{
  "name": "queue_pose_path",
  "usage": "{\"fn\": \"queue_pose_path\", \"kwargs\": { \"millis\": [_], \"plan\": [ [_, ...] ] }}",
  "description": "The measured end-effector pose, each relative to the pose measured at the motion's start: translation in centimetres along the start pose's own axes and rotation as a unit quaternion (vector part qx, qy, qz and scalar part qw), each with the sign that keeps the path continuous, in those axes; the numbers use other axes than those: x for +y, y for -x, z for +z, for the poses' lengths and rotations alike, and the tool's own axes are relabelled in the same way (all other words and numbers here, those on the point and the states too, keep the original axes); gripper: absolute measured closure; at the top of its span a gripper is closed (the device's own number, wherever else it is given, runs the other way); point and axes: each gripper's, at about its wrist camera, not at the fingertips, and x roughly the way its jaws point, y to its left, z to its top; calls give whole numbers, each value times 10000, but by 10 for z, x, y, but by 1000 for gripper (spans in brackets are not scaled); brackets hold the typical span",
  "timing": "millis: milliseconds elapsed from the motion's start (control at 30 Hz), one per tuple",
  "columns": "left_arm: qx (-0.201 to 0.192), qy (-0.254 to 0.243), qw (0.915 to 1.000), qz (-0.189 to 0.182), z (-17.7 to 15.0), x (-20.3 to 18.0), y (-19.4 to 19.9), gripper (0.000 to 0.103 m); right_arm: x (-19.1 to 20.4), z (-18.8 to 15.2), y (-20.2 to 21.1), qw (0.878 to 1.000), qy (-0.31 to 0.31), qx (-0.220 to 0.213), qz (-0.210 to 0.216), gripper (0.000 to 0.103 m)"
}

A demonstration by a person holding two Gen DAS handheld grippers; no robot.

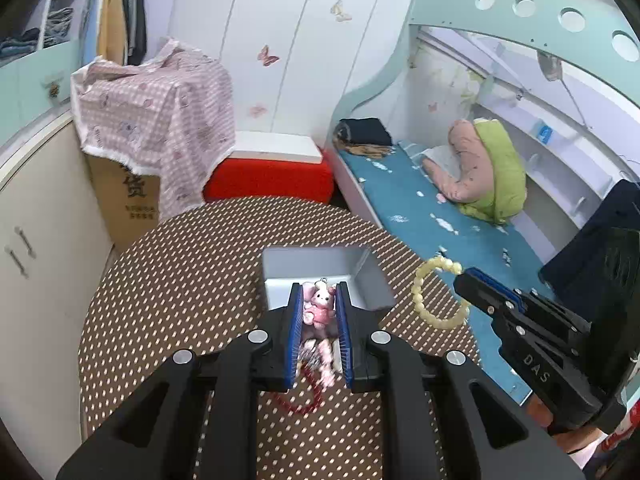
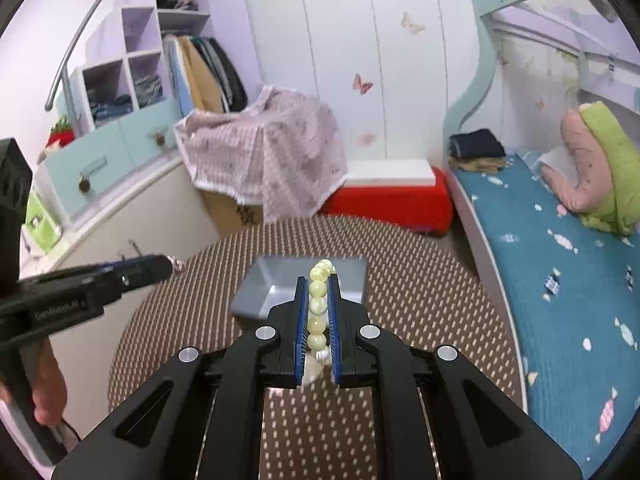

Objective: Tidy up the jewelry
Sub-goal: 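Carry both items into the grey tin box and open both tools, then grasp the red bead bracelet with the left tool and lift it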

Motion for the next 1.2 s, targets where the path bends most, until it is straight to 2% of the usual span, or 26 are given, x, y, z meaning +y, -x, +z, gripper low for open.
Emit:
{"fn": "queue_pose_path", "kwargs": {
  "millis": [100, 167, 300, 433, 567, 600, 633, 667, 700, 733, 767, 967, 1200],
  "plan": [
    [-61, -60, 9999, 54, 12, -3, -4, 88, -3, 19, -1, 9999, -53, -128, 25, 93],
    [-22, -83, 10000, -45, 21, -4, -11, 88, -4, 29, -5, 9998, -57, -169, 55, 93],
    [154, -82, 9998, -65, 30, -2, -32, 88, -7, 46, -25, 9999, -80, -80, 60, 93],
    [427, -15, 9991, -54, 34, 5, -60, 88, -8, 45, -54, 9996, -136, 183, 177, 93],
    [591, -156, 9980, -128, 33, 6, -80, 86, -7, 34, -83, 9972, -101, 527, 520, 91],
    [630, -156, 9978, -94, 32, 7, -83, 78, -7, 31, -86, 9968, -90, 583, 542, 90],
    [725, -115, 9973, 32, 31, 9, -87, 59, -8, 29, -91, 9966, -78, 685, 444, 87],
    [780, -54, 9967, 195, 29, 13, -90, 52, -9, 25, -92, 9969, -88, 728, 296, 82],
    [749, -40, 9969, 244, 27, 14, -90, 48, -12, 22, -93, 9972, -131, 723, 107, 63],
    [735, -51, 9968, 311, 25, 16, -90, 48, -16, 18, -90, 9977, -198, 646, 19, 34],
    [780, -57, 9962, 393, 22, 18, -91, 48, -19, 15, -87, 9980, -246, 579, -30, 25],
    [937, -45, 9934, 659, 0, 23, -90, 48, -27, -6, -73, 9971, -160, 619, -413, 21],
    [960, -56, 9917, 851, -24, 28, -73, 48, -30, -26, -52, 9963, -188, 649, -528, 19]
  ]
}}
